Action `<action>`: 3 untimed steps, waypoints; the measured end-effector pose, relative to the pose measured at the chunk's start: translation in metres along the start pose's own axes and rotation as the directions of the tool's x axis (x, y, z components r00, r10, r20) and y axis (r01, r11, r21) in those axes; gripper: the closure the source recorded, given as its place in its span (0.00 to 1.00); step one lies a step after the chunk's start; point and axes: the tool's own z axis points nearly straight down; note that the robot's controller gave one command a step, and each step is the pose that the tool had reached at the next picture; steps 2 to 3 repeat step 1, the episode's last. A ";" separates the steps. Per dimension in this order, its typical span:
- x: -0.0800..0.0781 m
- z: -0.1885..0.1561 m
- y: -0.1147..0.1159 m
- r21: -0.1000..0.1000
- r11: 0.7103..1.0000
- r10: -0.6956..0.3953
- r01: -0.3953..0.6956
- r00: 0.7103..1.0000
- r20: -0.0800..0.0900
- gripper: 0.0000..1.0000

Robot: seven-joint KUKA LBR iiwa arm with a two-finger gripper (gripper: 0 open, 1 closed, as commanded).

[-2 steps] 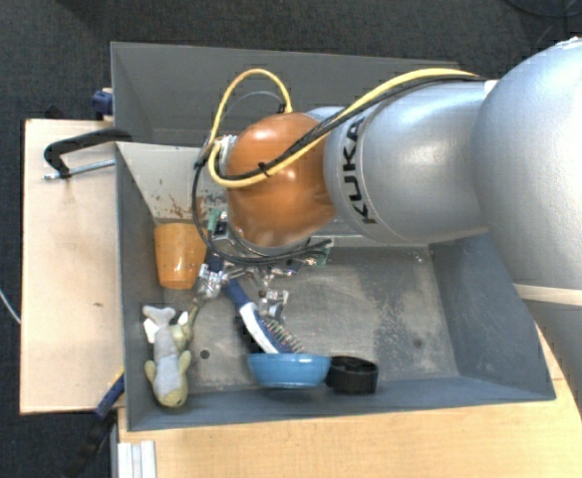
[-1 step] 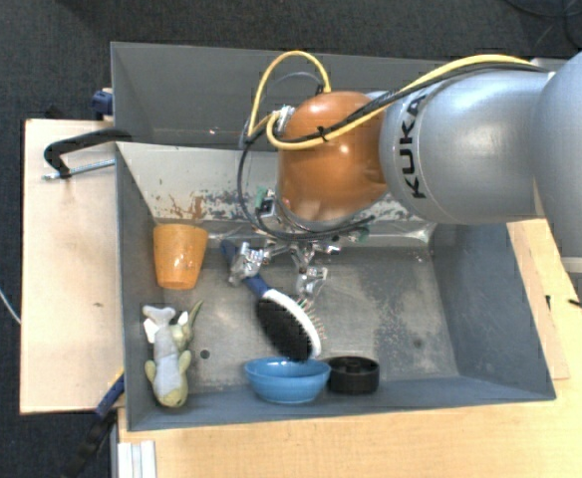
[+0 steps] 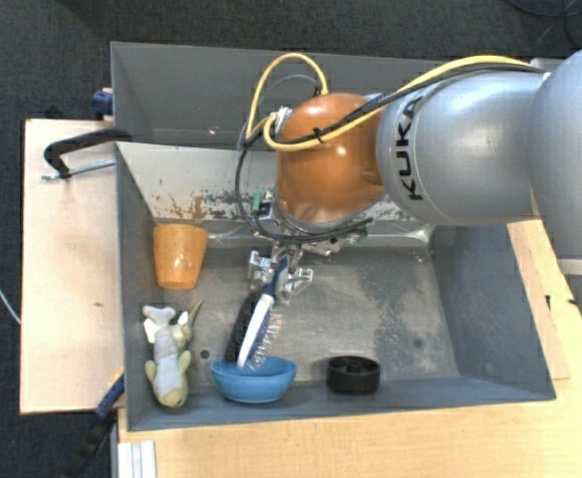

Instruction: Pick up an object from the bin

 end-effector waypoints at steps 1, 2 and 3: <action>0.002 -0.125 -0.001 0.010 1.000 -0.001 0.001 1.000 0.004 1.00; 0.002 -0.125 -0.001 0.010 1.000 -0.001 0.001 1.000 0.004 1.00; 0.002 -0.125 -0.001 0.010 1.000 -0.001 0.001 1.000 0.004 1.00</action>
Offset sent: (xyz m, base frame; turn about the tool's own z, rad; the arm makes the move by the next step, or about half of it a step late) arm -0.0024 -0.0045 0.1187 -0.0041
